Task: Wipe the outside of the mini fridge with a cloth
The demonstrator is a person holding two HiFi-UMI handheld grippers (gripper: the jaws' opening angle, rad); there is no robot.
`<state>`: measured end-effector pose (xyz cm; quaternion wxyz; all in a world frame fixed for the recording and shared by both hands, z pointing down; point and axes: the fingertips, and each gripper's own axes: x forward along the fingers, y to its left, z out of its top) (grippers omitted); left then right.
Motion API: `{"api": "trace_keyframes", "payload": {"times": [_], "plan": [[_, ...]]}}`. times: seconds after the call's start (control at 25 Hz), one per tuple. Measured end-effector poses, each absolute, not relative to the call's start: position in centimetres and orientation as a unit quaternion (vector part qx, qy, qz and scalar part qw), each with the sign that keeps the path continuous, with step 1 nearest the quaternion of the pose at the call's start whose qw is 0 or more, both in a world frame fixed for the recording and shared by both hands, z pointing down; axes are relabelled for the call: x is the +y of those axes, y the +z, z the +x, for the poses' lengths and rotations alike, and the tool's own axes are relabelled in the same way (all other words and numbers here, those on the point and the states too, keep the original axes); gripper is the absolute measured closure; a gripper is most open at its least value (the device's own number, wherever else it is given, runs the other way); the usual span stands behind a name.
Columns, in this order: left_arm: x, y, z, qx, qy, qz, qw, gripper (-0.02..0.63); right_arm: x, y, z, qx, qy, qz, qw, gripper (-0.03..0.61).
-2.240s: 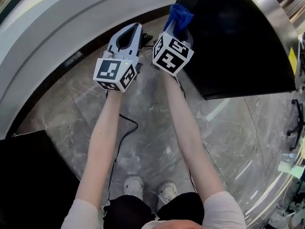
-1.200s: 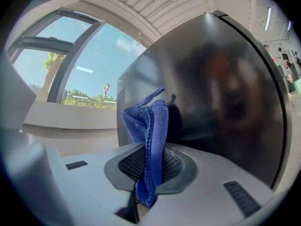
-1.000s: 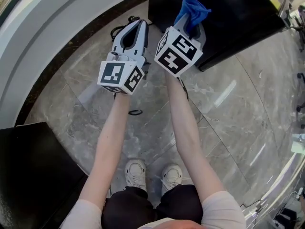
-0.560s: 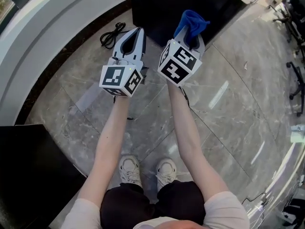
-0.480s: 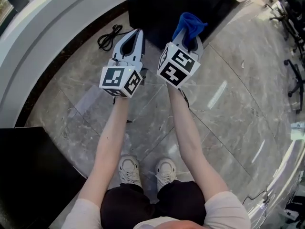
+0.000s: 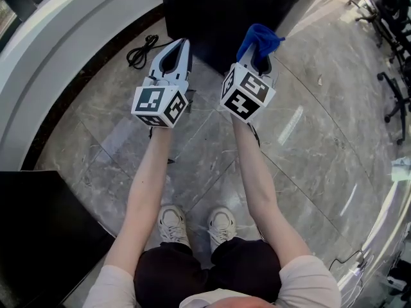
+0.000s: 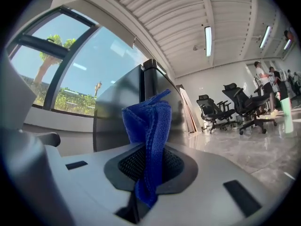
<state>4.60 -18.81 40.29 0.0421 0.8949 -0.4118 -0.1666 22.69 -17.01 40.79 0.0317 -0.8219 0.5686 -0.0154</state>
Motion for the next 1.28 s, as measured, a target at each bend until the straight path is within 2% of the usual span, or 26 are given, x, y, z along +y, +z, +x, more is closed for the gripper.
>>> {"api": "trace_keyframes", "payload": {"times": [0.44, 0.64, 0.84, 1.28], "plan": [[-18.5, 41.0, 5.5, -0.414, -0.157, 0.895, 0.048, 0.609, -14.8, 40.6, 23.9, 0.564, -0.031, -0.824, 0.047, 0.517], [-19.5, 41.9, 4.4, -0.426, -0.151, 0.891, 0.046, 0.609, -16.0, 40.7, 20.2, 0.605, -0.034, -0.794, 0.052, 0.517], [-22.3, 43.7, 0.5, -0.453, -0.144, 0.879, 0.042, 0.609, -18.8, 42.5, 13.9, 0.667, -0.036, -0.743, 0.043, 0.517], [-31.1, 48.8, -6.3, -0.458, -0.109, 0.882, 0.027, 0.609, -35.1, 47.4, 3.7, 0.709, -0.080, -0.698, 0.063, 0.517]]}}
